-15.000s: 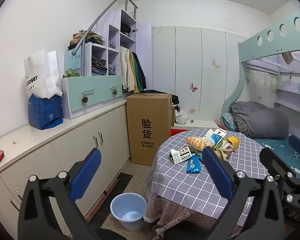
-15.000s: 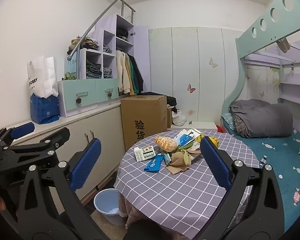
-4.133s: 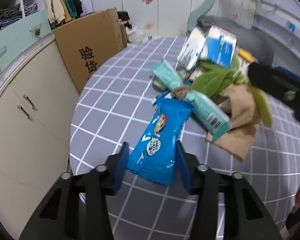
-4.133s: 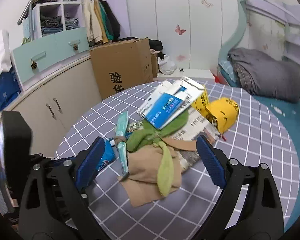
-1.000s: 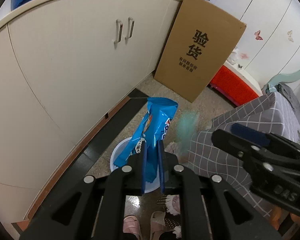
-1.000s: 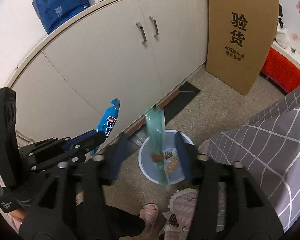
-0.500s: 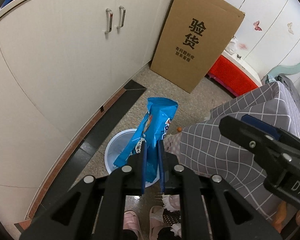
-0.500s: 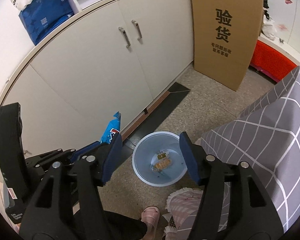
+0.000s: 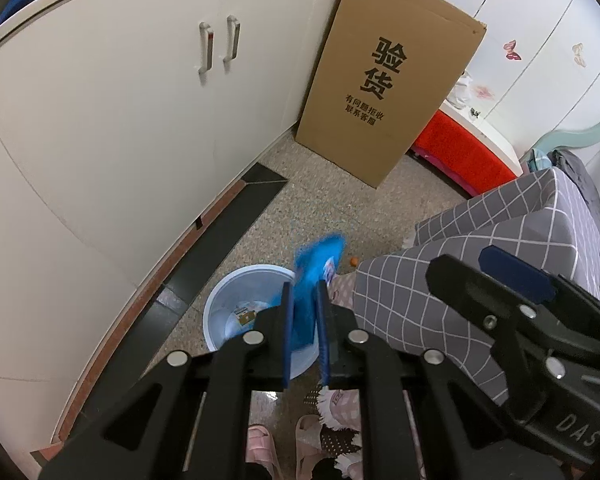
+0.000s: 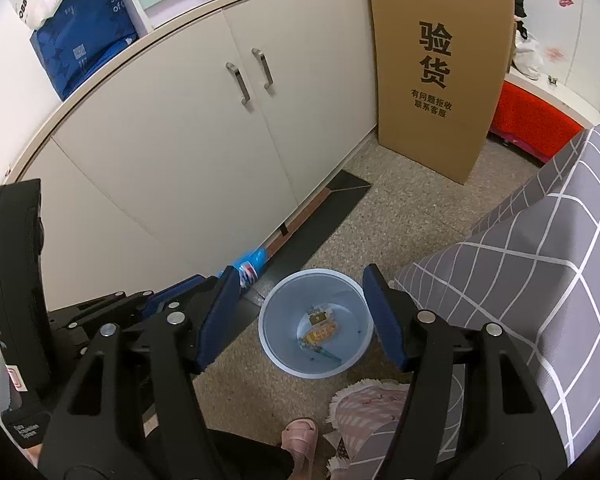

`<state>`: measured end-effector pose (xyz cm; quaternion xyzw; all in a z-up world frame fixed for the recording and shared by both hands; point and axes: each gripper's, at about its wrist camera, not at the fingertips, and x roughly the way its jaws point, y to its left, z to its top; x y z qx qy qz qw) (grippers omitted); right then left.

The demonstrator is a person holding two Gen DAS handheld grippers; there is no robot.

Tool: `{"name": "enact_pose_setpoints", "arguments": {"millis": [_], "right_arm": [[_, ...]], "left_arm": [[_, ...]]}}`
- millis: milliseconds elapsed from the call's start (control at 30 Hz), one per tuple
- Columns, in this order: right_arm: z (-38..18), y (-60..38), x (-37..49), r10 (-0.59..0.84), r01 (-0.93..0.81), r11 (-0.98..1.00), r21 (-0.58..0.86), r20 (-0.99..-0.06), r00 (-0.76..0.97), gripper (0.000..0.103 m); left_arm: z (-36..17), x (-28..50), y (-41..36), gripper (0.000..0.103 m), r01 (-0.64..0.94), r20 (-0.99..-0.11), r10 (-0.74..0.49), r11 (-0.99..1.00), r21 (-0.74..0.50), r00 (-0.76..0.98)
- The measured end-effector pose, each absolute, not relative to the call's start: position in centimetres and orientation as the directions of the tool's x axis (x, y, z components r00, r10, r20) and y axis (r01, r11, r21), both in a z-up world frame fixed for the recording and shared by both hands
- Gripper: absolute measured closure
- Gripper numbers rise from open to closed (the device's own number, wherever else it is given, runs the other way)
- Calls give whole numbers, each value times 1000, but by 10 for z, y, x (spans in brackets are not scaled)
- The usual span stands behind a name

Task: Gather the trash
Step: 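Carry the wrapper and tube over the blue bucket and release both, then grasp the brown paper with the left gripper while the right grasps the green leaf sprig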

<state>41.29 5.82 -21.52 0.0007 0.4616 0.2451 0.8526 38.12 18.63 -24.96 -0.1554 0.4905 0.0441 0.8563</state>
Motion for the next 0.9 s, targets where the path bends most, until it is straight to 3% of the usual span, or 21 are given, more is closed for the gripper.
{"name": "enact_pose_setpoints", "arguments": {"millis": [33, 100, 133, 167, 633, 900], "right_arm": [[-215, 57, 414, 421, -414, 880, 232, -784, 456, 40], [-214, 54, 415, 425, -405, 882, 241, -779, 461, 39], [-213, 52, 415, 422, -398, 885, 241, -776, 469, 38], [-212, 53, 415, 421, -398, 886, 239, -776, 470, 37], [-210, 58, 412, 443, -417, 872, 255, -774, 453, 37], [-155, 34, 375, 433, -428, 882, 198, -701, 567, 37]], "left_arm": [[-249, 383, 186, 92, -230, -850, -70, 948, -220, 523], [-248, 386, 188, 75, -239, -838, -57, 946, -219, 543], [-248, 388, 190, 44, -250, -839, -44, 945, -211, 543], [-249, 388, 192, 36, -274, -841, -11, 943, -188, 542], [-240, 367, 203, 36, -335, -836, 49, 928, -165, 547], [-187, 337, 189, 33, -323, -774, 105, 937, -134, 625]]}}
